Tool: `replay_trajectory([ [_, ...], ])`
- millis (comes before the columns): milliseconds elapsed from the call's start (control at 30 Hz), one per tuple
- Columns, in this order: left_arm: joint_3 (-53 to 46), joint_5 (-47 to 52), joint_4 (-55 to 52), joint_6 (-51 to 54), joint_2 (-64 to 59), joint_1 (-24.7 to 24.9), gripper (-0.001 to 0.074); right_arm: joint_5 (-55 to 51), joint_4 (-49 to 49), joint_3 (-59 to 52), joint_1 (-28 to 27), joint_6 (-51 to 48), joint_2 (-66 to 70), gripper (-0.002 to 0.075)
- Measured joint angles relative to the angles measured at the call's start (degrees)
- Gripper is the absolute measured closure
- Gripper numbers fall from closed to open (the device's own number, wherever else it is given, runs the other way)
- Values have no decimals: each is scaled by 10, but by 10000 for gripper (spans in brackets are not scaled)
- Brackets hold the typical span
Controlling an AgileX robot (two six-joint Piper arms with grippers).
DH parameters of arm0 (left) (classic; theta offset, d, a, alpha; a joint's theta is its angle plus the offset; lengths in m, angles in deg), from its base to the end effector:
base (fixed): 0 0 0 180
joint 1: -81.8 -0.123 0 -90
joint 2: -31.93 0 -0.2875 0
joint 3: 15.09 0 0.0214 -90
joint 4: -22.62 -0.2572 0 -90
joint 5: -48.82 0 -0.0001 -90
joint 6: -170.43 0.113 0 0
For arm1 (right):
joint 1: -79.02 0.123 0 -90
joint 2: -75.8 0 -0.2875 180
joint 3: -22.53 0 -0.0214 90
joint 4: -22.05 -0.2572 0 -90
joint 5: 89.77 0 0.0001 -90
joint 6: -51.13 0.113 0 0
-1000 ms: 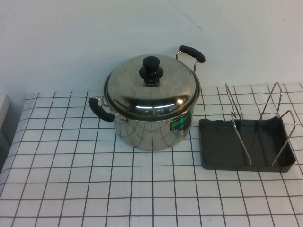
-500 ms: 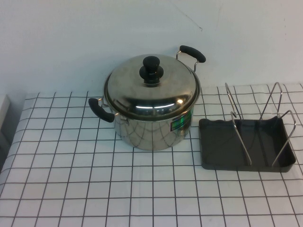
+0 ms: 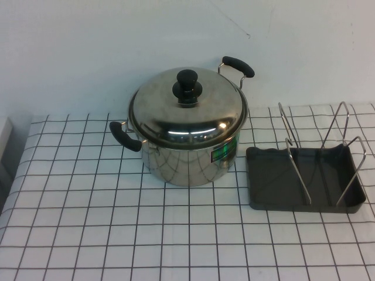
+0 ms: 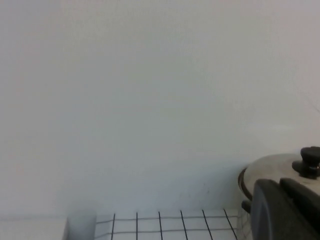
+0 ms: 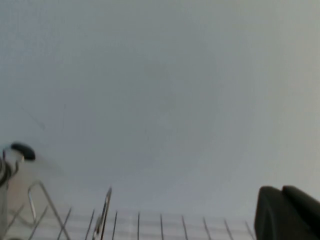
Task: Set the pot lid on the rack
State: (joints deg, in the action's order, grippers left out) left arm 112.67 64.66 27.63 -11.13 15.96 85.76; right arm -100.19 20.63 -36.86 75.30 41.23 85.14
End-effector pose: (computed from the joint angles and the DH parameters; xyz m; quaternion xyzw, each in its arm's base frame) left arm 0.0665 -0.0073 0.3292 -0.0053 0.6691 -0.0749 0.7394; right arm 0.0591 -0.0033 0.3041 -0.0283 0.6364 -0.0806 0.7666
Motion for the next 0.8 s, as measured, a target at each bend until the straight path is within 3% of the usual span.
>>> replay_trajectory([
  [200,25,53,74,16,-95,0,738,-143,0,11,0,-44,75,729],
  [367,76,86,184,126,-211,0,738,-159,-1,-4,0,-104,96,729],
  [500,124,71,349,305,-319,0,738,-152,-7,-5,0,-113,96,729],
  [633,165,18,603,558,-412,7,738,-151,-8,-5,0,-116,96,729],
  [700,188,-11,751,716,-463,26,738,-151,-8,-5,0,-116,96,729],
  [800,220,-53,880,909,-527,73,738,-151,-9,-5,0,-116,96,729],
])
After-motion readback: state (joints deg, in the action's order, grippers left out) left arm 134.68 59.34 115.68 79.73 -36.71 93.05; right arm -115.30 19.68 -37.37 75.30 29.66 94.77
